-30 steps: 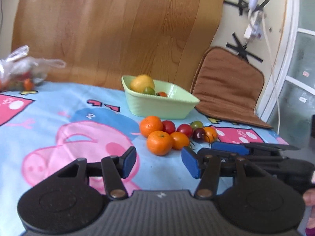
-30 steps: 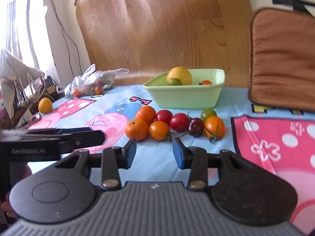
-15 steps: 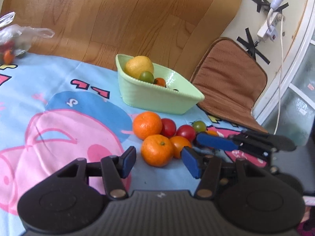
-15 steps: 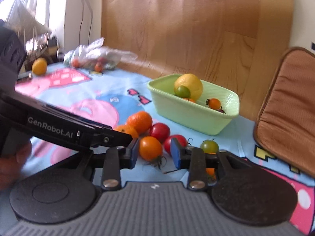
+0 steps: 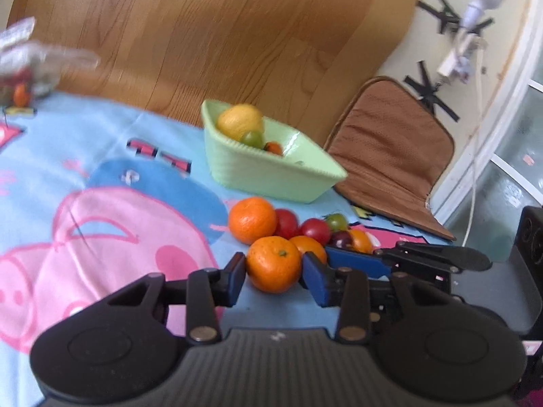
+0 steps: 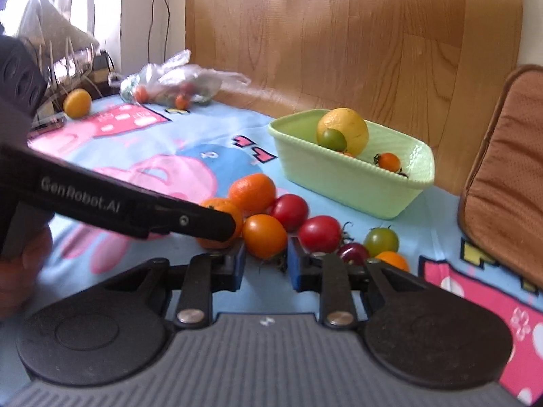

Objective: Organize fruits
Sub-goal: 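Carry the mandarin and orange tomato over the green bowl and release both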

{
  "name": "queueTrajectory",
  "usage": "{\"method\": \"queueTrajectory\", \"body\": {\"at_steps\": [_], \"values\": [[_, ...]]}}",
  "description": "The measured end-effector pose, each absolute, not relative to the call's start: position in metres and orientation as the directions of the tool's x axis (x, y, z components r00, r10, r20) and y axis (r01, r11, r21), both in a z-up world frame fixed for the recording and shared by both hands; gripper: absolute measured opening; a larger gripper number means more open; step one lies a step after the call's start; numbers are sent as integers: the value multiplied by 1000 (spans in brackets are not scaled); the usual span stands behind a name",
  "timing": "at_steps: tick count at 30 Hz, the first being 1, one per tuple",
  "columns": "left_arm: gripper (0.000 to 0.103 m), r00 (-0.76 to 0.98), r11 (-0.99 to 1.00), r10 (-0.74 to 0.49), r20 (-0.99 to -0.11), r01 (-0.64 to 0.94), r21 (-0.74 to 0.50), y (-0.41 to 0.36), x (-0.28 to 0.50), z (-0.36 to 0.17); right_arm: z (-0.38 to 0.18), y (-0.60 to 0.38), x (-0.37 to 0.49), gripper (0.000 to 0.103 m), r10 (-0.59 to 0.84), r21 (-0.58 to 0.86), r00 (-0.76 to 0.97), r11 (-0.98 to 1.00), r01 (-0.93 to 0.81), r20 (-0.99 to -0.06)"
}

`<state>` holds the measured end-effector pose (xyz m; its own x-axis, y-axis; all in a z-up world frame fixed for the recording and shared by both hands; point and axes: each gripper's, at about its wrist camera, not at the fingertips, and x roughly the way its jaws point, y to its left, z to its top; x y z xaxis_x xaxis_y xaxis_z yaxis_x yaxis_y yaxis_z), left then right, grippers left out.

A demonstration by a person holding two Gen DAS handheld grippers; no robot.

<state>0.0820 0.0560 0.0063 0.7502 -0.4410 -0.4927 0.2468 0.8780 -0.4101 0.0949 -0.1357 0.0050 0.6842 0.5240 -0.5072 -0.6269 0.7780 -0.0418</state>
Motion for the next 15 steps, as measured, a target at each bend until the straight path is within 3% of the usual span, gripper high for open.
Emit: {"method": "queueTrajectory", "body": {"at_steps": [9,15], "values": [[37,798,893,-438,-414,332,-305,28,147,59,37,-145,127,29,447,-103,840,862,-497,-307],[38,772,913,-405,-490,309,-268,-1,221,43,28,-158,198,29,360,-14,861,921,-390,-360]]}}
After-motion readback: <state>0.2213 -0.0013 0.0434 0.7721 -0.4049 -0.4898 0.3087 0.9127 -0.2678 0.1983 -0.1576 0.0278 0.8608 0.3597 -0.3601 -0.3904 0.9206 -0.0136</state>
